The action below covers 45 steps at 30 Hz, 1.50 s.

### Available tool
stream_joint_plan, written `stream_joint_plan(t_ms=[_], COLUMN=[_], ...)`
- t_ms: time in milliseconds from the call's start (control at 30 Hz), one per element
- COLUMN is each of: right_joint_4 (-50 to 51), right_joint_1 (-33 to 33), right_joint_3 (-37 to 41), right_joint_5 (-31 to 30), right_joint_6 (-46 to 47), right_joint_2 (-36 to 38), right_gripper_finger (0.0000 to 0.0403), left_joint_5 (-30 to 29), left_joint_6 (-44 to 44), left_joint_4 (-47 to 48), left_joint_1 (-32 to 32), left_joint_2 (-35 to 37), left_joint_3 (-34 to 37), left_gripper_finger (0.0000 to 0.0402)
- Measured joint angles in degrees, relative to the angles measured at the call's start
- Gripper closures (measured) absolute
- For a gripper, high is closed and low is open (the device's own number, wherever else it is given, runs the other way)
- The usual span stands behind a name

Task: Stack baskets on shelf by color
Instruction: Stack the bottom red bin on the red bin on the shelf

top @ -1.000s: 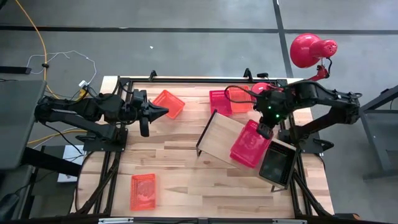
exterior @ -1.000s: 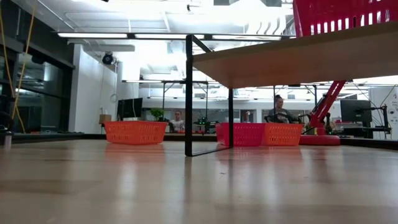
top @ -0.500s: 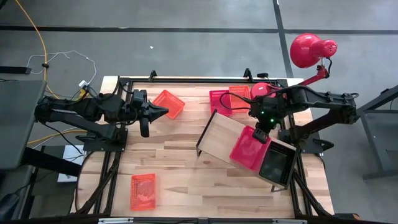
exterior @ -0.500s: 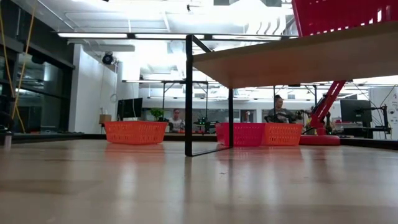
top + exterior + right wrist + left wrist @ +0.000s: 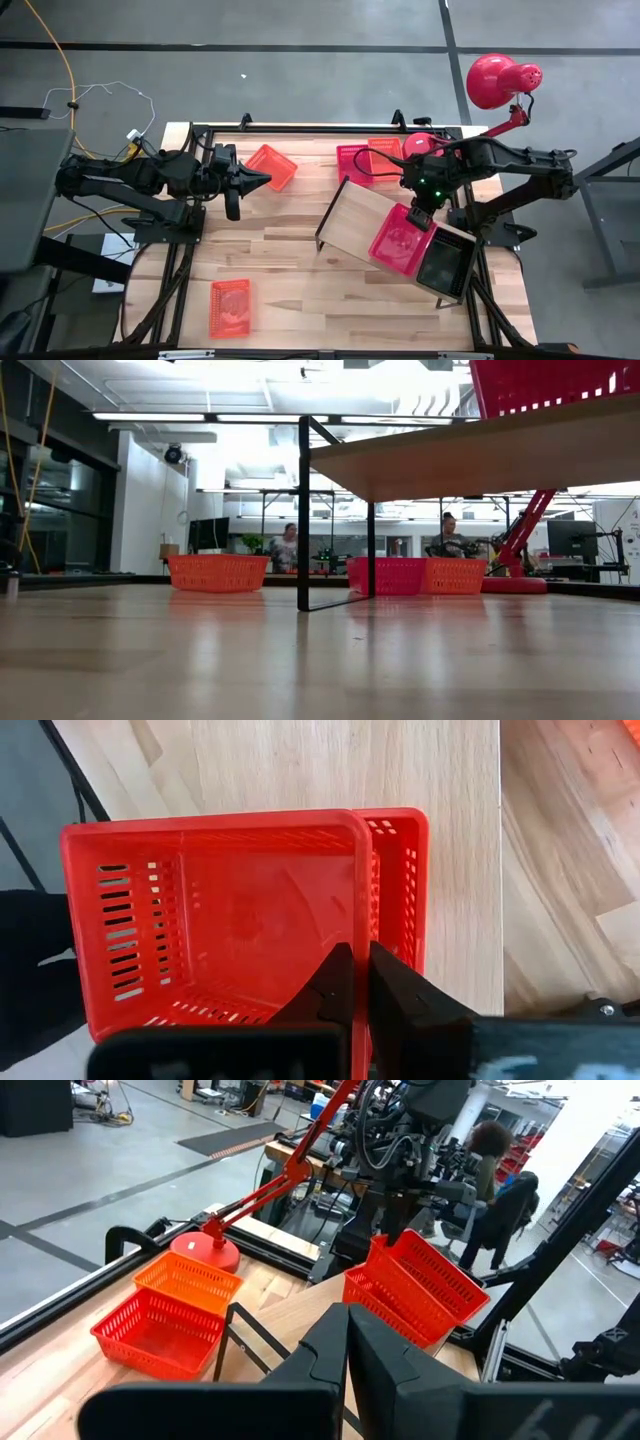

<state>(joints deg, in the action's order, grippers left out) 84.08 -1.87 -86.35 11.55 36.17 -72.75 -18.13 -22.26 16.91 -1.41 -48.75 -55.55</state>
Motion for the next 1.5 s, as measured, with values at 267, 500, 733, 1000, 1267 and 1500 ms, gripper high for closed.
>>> stream_joint_plan(t_ms=[267, 500, 733, 1000, 1267, 1500], right_joint_4=[0.2, 0.2, -0.6, -0.6, -1.9, -12.2], right_joint_1=[0.0, 0.0, 0.0, 0.0, -4.5, -11.9], right_joint_3=[0.0, 0.0, 0.0, 0.0, -0.1, 6.4], right_joint_5=[0.0, 0.6, 0.6, 2.2, -7.0, -11.5], right_joint_6=[1.3, 1.3, 0.3, 0.0, 4.1, 7.6], right_joint_2=[0.0, 0.0, 0.0, 2.4, 7.5, 9.5], right_gripper_finger=[0.0403, 0.0373, 0.0291, 0.0239, 0.0238, 0.0238], left_joint_5=[0.0, 0.0, 0.0, 0.0, 0.0, 0.0], left_joint_6=[0.0, 0.0, 0.0, 0.0, 0.0, 0.0], left_joint_4=[0.0, 0.0, 0.0, 0.0, 0.0, 0.0], left_joint_1=[0.0, 0.0, 0.0, 0.0, 0.0, 0.0], left_joint_2=[0.0, 0.0, 0.0, 0.0, 0.0, 0.0], left_joint_3=[0.0, 0.0, 0.0, 0.0, 0.0, 0.0], left_gripper_finger=[0.0401, 0.0401, 0.0401, 0.0401, 0.0401, 0.0401])
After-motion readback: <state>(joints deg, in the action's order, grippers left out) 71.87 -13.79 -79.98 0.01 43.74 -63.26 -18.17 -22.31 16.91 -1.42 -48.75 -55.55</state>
